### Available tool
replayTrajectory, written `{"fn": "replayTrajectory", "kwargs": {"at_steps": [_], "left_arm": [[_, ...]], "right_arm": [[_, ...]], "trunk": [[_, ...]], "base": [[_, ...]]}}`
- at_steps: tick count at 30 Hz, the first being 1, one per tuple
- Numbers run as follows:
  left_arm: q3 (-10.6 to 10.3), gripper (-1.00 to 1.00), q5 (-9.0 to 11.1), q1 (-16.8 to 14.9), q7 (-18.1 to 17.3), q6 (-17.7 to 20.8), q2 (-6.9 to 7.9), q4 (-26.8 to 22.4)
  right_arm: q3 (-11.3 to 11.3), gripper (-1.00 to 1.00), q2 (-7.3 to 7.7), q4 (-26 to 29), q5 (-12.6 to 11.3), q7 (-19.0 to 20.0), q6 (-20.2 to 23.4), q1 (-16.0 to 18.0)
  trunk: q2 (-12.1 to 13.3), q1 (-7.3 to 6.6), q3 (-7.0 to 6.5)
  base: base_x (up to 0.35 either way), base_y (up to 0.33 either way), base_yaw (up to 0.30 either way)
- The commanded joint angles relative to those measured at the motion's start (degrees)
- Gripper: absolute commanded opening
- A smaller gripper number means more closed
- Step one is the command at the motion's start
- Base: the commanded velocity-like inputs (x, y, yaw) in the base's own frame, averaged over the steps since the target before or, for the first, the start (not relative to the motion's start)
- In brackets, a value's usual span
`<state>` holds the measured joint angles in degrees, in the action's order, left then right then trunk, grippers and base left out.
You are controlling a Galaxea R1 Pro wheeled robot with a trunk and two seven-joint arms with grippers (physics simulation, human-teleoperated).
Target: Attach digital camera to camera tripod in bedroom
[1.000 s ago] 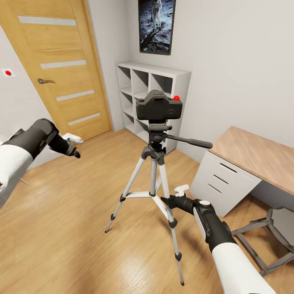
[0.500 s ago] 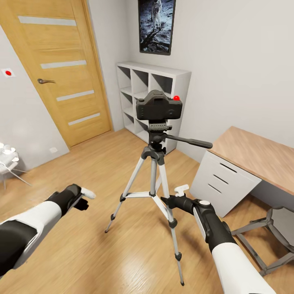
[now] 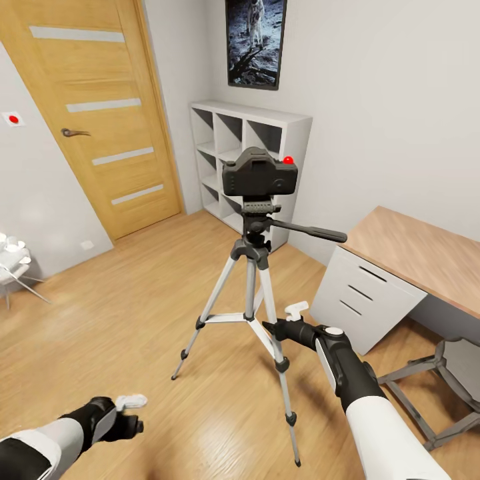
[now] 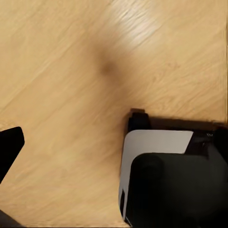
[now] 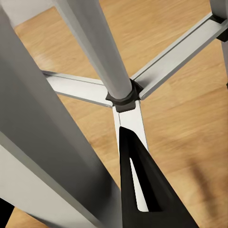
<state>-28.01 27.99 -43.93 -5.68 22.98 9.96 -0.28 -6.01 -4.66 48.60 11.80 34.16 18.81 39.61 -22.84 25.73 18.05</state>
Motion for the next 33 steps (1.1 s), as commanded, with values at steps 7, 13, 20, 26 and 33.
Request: {"fn": "replayTrajectory", "kwargs": {"at_steps": [7,13,20,26,33], "left_arm": [[-0.5,1.0,11.5,10.0,-0.2,-8.4,-0.34,0.2],[-0.5,1.0,20.3,17.4,0.2,-15.6,-1.38,0.3],[-0.5,1.0,23.7,23.4,0.4,-17.9,-2.24,0.3],[-0.5,1.0,24.3,25.7,3.8,-17.8,-3.15,0.3],[-0.5,1.0,24.4,27.2,9.4,-18.4,-3.97,0.3]], "right_arm": [[-0.3,-1.0,-0.01,-2.1,4.7,0.5,0.1,0.0],[-0.3,-1.0,0.0,-2.1,4.7,0.5,0.1,0.0],[-0.3,-1.0,0.01,-2.1,4.8,0.5,0.3,0.0],[-0.3,-1.0,0.05,-2.1,4.8,0.5,0.4,0.0],[-0.3,-1.0,0.22,-2.1,5.0,0.5,0.5,0.0]], "trunk": [[-0.1,0.05,0.1],[-0.1,0.05,0.1],[-0.1,0.05,0.1],[-0.1,0.05,0.1],[-0.1,0.05,0.1]], "base": [[0.0,0.0,0.0],[0.0,0.0,0.0],[0.0,0.0,0.0],[0.0,0.0,0.0],[0.0,0.0,0.0]]}}
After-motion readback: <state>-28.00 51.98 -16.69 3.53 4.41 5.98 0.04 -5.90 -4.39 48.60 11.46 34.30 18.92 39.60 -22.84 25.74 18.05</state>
